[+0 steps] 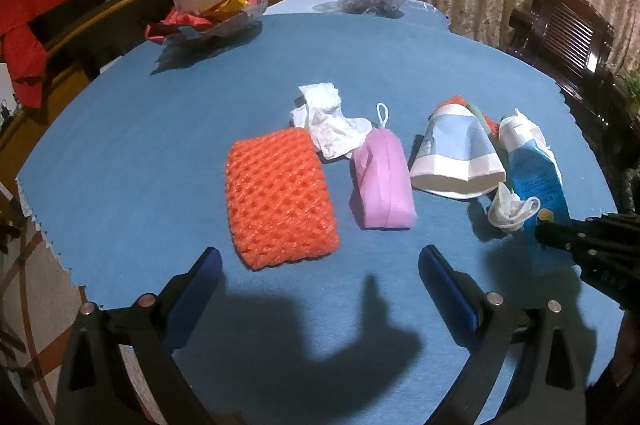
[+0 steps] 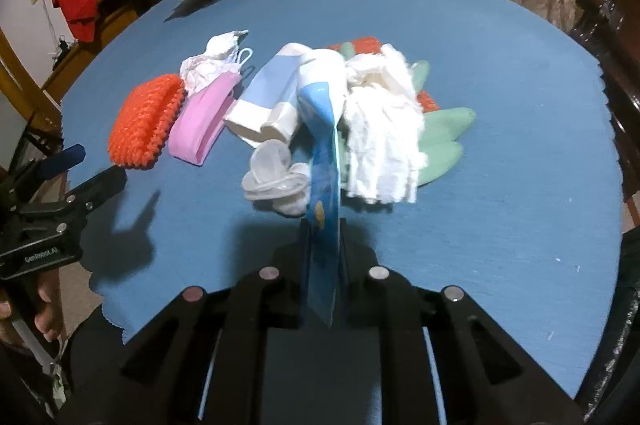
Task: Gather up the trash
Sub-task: 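Grasp the orange mesh scrubber with the left gripper while the right grasps the blue tube, then carry the orange scrubber and blue tube over the black bin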
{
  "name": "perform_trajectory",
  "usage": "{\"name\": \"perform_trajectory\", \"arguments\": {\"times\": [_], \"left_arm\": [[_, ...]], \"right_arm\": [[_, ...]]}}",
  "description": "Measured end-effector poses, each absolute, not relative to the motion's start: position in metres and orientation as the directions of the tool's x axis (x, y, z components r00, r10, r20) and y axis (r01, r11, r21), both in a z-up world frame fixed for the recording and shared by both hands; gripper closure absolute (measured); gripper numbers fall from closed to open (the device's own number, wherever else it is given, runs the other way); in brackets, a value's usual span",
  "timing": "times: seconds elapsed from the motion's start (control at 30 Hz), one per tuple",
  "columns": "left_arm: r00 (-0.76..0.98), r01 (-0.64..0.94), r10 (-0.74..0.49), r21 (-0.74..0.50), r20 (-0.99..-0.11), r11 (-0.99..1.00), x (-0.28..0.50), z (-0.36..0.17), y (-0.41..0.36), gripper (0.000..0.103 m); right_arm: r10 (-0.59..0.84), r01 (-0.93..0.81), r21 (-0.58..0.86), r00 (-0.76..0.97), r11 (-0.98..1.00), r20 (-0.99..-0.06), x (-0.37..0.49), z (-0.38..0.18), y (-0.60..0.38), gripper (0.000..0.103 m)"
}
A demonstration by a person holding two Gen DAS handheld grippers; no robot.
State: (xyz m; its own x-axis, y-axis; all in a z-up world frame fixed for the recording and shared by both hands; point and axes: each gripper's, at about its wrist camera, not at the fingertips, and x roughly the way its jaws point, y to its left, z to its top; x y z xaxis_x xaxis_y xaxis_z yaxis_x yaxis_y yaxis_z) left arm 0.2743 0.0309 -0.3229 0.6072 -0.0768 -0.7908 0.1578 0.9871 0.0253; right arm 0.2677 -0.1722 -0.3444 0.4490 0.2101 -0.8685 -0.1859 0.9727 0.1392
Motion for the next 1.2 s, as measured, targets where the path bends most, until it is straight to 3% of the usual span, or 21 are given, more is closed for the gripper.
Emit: {"name": "perform_trajectory", "arguments": {"times": [0.53,0.63,0.7,0.83,0.9,1.2], "left_arm": [[0.582,0.107,-0.030,0.039,-0.812,0.994,0.302,-0.345,0.040,0.008],[0.570,0.098,-0.022,0.042,-0.822,0.994,0.309,-0.351,0.042,0.019],[0.560,0.098,-0.023,0.038,-0.828,0.995,0.312,-0.355,0.042,0.037],[0.558,0.097,-0.024,0.036,-0.830,0.995,0.312,-0.358,0.042,0.052],[0.567,0.105,-0.018,0.051,-0.824,0.993,0.308,-0.356,0.040,0.064],[0.627,0.118,-0.055,0.026,-0.777,0.993,0.287,-0.318,0.038,0.073]], "right_arm": [[0.244,-0.164,0.184,0.537,0.969,-0.807,0.269,-0.320,-0.175,0.101],[0.247,-0.162,0.188,0.540,0.969,-0.805,0.269,-0.320,-0.174,0.101],[0.248,-0.158,0.193,0.541,0.968,-0.804,0.268,-0.320,-0.175,0.101],[0.251,-0.155,0.198,0.540,0.968,-0.803,0.267,-0.318,-0.175,0.101],[0.253,-0.156,0.200,0.541,0.967,-0.802,0.265,-0.316,-0.174,0.101],[0.262,-0.149,0.215,0.572,0.965,-0.777,0.255,-0.296,-0.178,0.101]]}}
